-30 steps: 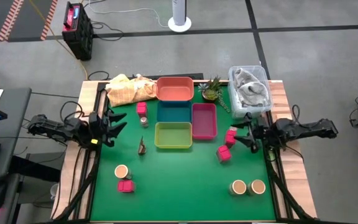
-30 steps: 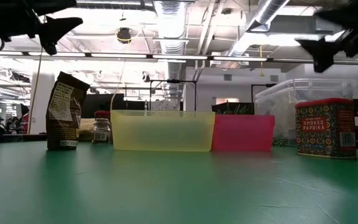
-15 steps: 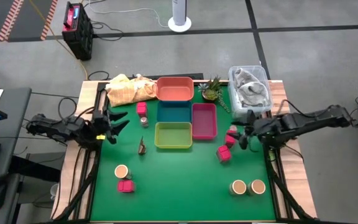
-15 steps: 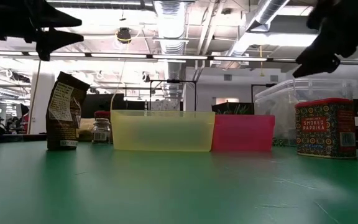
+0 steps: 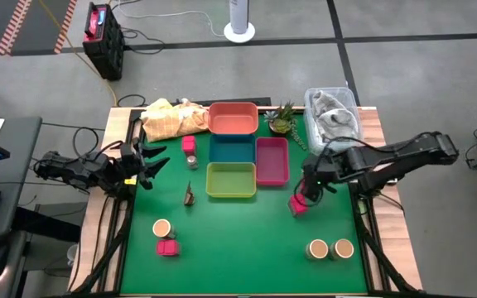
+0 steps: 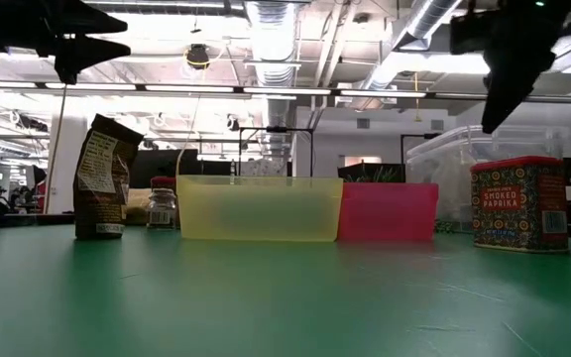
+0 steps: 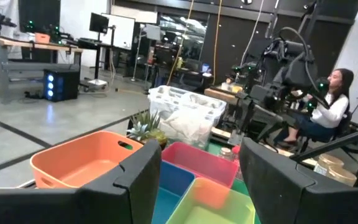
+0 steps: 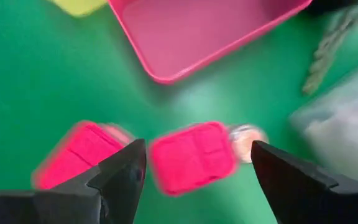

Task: Sort spices by type
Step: Put the bottom right red seasoning can into the red bin

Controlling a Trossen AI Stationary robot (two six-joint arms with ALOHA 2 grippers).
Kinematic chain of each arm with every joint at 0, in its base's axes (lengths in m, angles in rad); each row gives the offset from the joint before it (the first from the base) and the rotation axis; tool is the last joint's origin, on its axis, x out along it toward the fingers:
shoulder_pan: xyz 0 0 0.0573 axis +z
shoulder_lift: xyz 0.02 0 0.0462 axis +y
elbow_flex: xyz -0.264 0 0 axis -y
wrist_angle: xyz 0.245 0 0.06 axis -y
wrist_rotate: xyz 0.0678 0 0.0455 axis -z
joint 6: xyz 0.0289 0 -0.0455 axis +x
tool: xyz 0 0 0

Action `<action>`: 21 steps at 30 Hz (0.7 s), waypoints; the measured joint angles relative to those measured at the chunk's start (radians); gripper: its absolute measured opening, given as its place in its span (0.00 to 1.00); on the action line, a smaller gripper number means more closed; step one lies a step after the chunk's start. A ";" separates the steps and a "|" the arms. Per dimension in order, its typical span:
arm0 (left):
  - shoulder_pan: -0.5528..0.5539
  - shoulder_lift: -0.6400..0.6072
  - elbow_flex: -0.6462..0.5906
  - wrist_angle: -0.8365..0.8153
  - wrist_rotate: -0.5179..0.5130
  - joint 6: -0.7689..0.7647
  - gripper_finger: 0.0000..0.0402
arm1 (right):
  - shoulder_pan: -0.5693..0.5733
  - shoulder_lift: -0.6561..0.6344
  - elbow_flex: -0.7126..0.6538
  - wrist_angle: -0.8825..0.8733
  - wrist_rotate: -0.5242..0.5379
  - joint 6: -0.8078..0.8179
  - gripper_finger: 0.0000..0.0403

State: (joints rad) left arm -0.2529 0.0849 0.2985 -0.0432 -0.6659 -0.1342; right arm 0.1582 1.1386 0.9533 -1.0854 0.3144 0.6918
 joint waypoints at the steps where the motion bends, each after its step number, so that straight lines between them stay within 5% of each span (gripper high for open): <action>1: 0.000 0.000 0.000 -0.003 0.005 -0.006 0.51 | -0.010 0.016 0.011 -0.003 -0.023 0.053 0.78; 7: 0.000 0.000 0.000 -0.005 0.054 -0.010 0.51 | 0.002 0.101 0.044 0.010 -0.104 0.198 0.79; 21: 0.000 0.000 0.000 -0.049 0.074 0.049 0.51 | 0.245 0.425 0.316 -0.136 -0.136 0.535 0.80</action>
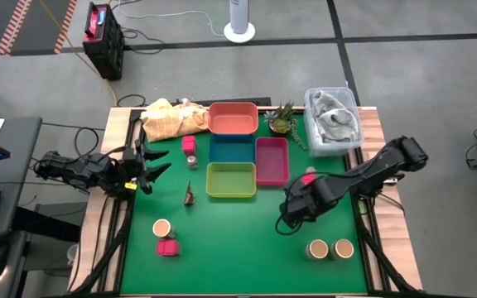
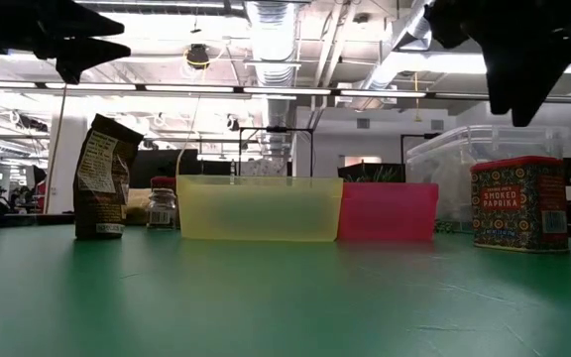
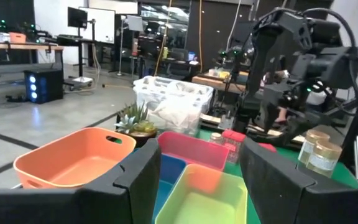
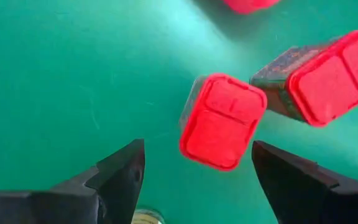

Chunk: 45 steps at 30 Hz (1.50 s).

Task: Sort spices by type
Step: Put the bottom right red seasoning can into the red bin

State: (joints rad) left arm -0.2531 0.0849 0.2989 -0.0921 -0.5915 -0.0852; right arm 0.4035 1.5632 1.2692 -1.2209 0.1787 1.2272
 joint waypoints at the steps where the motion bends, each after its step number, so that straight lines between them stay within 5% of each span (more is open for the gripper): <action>1: 0.000 0.000 0.000 -0.002 0.002 0.006 0.51 | 0.007 0.014 0.005 -0.009 -0.001 0.012 0.80; 16: 0.000 0.000 0.000 -0.065 0.116 -0.040 0.51 | 0.013 0.046 0.006 0.000 -0.014 0.071 0.99; 31: 0.000 0.000 0.000 -0.093 0.116 -0.016 0.51 | -0.017 0.046 -0.134 0.120 -0.014 0.127 0.97; 38: 0.000 0.000 0.000 -0.093 0.115 -0.013 0.51 | -0.045 0.055 -0.162 0.164 -0.014 0.097 0.92; 45: 0.000 0.000 0.000 -0.102 0.114 -0.013 0.51 | -0.089 0.115 -0.162 0.220 -0.056 0.001 0.72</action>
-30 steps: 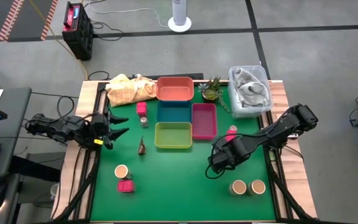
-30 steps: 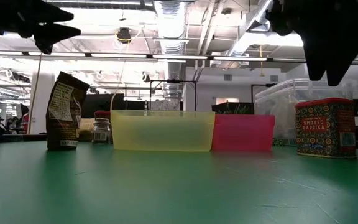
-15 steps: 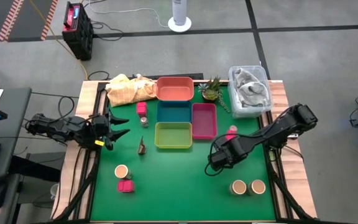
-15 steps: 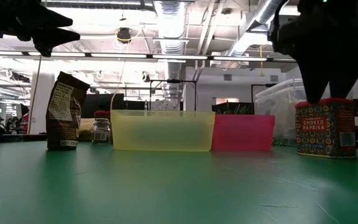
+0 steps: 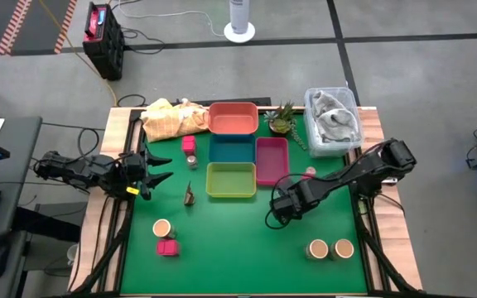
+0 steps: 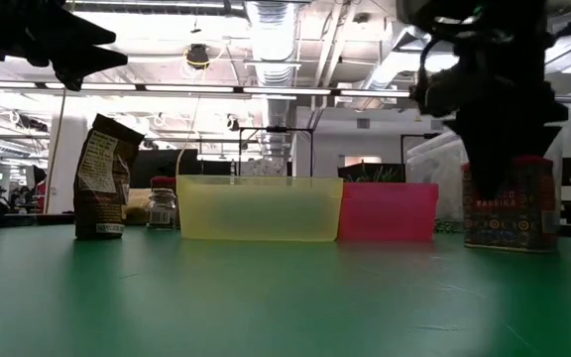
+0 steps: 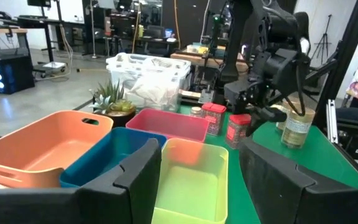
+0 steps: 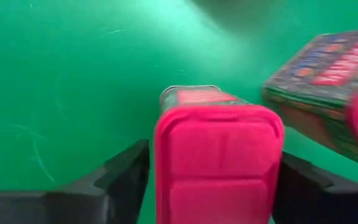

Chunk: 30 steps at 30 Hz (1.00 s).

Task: Sort spices by type
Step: Put the bottom right red seasoning can into the red bin

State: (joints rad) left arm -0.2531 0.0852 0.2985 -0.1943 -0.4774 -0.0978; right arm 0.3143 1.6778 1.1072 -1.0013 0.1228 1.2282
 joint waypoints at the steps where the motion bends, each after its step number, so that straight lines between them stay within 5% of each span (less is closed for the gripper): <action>1: 0.000 0.000 0.000 -0.002 0.000 0.000 0.51 | -0.006 0.013 0.000 0.010 -0.012 -0.016 0.69; 6: 0.000 0.000 0.000 -0.011 0.000 -0.001 0.51 | -0.024 0.044 0.023 0.008 -0.050 -0.077 0.56; 18: 0.000 0.000 0.000 -0.013 -0.001 -0.001 0.51 | -0.076 0.038 0.266 -0.039 -0.029 -0.372 0.58; 30: 0.000 0.000 0.000 -0.041 -0.001 0.026 0.51 | -0.346 0.046 0.412 -0.116 0.015 -0.794 0.57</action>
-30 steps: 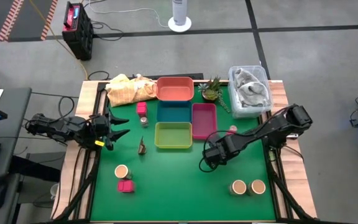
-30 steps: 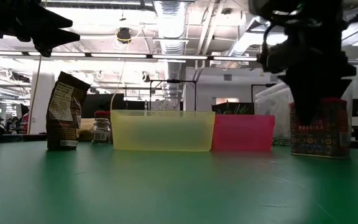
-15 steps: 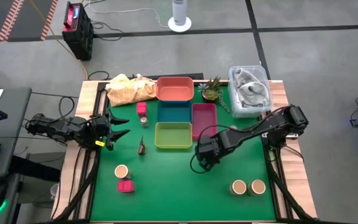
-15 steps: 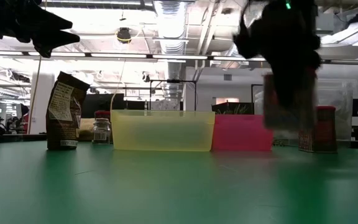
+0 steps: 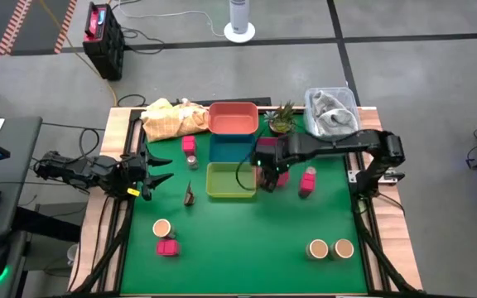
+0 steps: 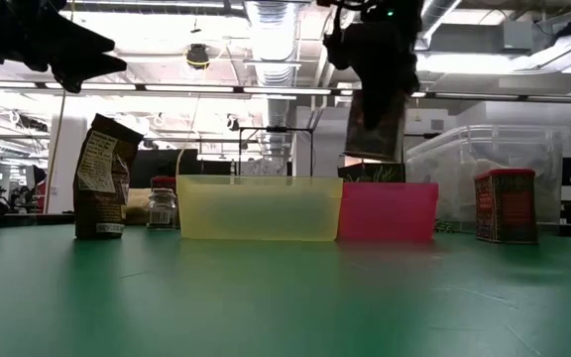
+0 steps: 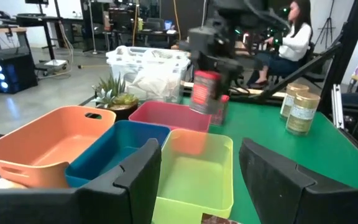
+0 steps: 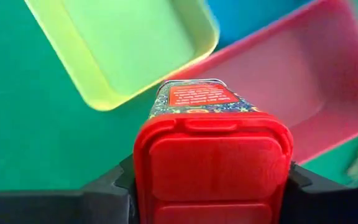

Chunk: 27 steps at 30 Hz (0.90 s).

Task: Sort spices by type
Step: Put the bottom right red seasoning can into the red bin

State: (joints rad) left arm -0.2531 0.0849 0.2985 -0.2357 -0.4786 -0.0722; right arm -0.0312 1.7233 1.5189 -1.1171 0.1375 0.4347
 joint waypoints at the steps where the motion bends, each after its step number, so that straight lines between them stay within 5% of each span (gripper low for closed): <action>1: 0.000 0.000 0.000 -0.001 0.000 0.000 0.51 | -0.018 0.000 0.007 0.003 -0.001 -0.045 0.57; 11: 0.000 0.000 0.000 -0.001 -0.059 0.013 0.51 | -0.169 0.023 0.021 0.074 0.051 -0.444 0.57; 27: 0.000 0.000 0.000 -0.015 -0.085 -0.023 0.51 | -0.280 0.275 0.024 0.051 0.104 -0.652 0.60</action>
State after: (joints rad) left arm -0.2527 0.0849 0.2982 -0.2510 -0.5636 -0.0955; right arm -0.3115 1.9981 1.5429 -1.0662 0.2417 -0.2173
